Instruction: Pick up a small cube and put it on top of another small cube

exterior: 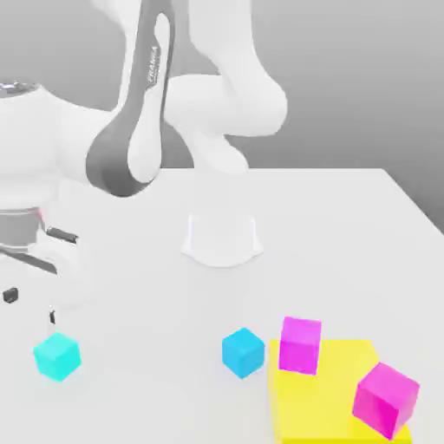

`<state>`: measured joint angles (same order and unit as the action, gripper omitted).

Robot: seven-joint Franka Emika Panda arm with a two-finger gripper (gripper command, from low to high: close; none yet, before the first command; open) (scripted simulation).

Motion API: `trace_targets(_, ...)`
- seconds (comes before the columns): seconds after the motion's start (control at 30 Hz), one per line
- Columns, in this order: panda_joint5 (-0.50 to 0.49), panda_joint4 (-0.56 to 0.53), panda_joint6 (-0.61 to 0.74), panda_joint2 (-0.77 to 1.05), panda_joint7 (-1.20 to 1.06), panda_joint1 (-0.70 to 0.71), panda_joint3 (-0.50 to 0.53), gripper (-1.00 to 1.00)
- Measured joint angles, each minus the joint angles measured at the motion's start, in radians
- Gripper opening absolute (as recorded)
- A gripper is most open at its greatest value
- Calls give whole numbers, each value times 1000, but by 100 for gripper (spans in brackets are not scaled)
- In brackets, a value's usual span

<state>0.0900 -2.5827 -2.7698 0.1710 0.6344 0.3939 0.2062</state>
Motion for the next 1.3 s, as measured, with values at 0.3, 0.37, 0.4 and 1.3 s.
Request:
trace_targets(0.3,101,31,-156,208,-79,87,-95,-100)
trace_targets(0.37,100,31,-155,208,-78,87,-95,-100)
trace_targets(0.4,105,34,-166,222,-82,93,-102,-100)
trace_targets(1.3,-160,356,354,25,274,-487,-462,-100)
